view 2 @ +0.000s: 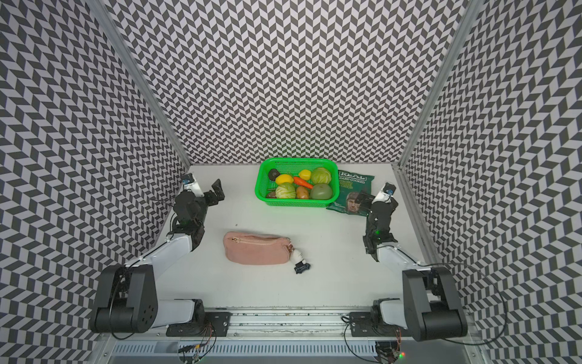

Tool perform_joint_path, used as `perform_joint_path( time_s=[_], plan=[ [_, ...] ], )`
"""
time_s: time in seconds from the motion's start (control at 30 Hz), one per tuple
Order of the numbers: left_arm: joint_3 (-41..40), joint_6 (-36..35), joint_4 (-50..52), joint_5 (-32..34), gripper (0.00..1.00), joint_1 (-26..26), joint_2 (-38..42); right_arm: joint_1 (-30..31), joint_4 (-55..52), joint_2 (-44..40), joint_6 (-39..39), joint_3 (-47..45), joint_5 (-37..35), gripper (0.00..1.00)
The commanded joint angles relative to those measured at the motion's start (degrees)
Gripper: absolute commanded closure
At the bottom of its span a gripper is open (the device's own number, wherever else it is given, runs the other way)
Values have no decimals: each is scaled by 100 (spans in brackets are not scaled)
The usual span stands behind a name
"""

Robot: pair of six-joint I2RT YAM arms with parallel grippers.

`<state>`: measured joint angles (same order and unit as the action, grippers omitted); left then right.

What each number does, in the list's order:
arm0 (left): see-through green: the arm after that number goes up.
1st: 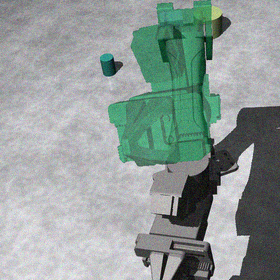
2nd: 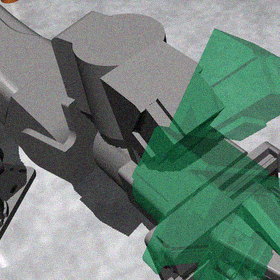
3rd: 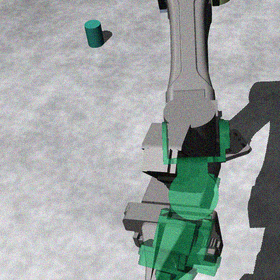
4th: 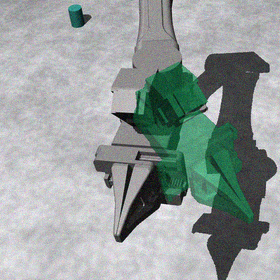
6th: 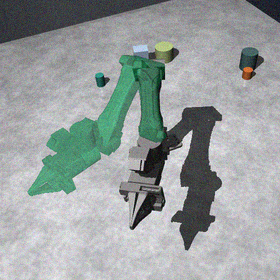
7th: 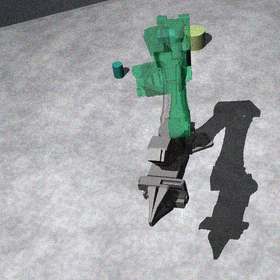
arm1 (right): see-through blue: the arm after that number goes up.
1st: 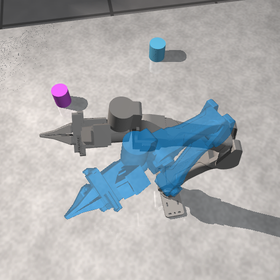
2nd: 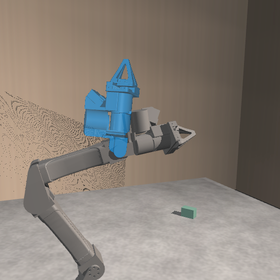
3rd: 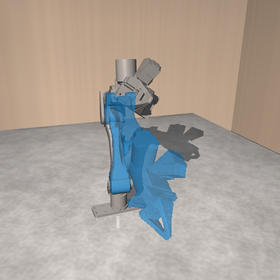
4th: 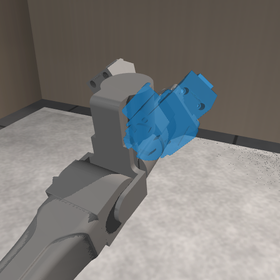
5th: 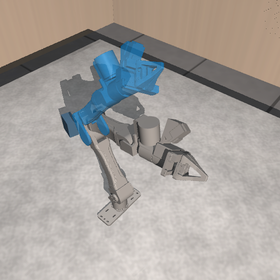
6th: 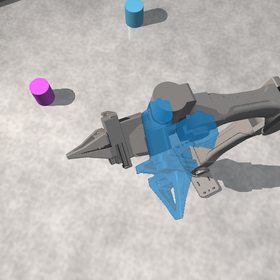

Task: Remove the decoration from the bag
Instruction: Adjust the bag at the center of the board.

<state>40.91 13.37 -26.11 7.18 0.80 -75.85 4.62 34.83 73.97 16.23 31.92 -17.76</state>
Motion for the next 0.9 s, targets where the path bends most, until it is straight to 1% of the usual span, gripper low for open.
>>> perform_joint_path(
  time_s=[0.0,0.07,0.13,0.2,0.27,0.4,0.53,0.7,0.87],
  plan=[
    [458,930,1999,-290,0,117,361,-25,-1437,-332,849,185,984,0],
    [528,1234,2460,-547,0,276,683,-3,-1450,-634,910,45,1742,0],
    [508,1533,2855,-708,0,558,1033,70,-1584,-889,991,-52,2340,0],
    [481,1869,3302,-745,0,944,1390,237,-1875,-1078,1023,-53,2806,1],
    [378,2260,3608,-741,0,1380,1720,499,-2208,-1203,1019,-33,3121,1],
    [89,3061,4029,-729,0,2196,2389,1276,-2771,-1479,1003,-61,3350,2],
    [-261,3679,4278,-650,0,3100,3078,1927,-2928,-1762,1206,-265,3630,2],
    [-879,4166,4335,-572,0,4024,3629,2449,-3052,-1891,1411,-352,3878,2],
    [-1476,4393,4018,-147,0,5021,4119,2675,-3105,-1803,1613,-297,4028,3]
  ],
)
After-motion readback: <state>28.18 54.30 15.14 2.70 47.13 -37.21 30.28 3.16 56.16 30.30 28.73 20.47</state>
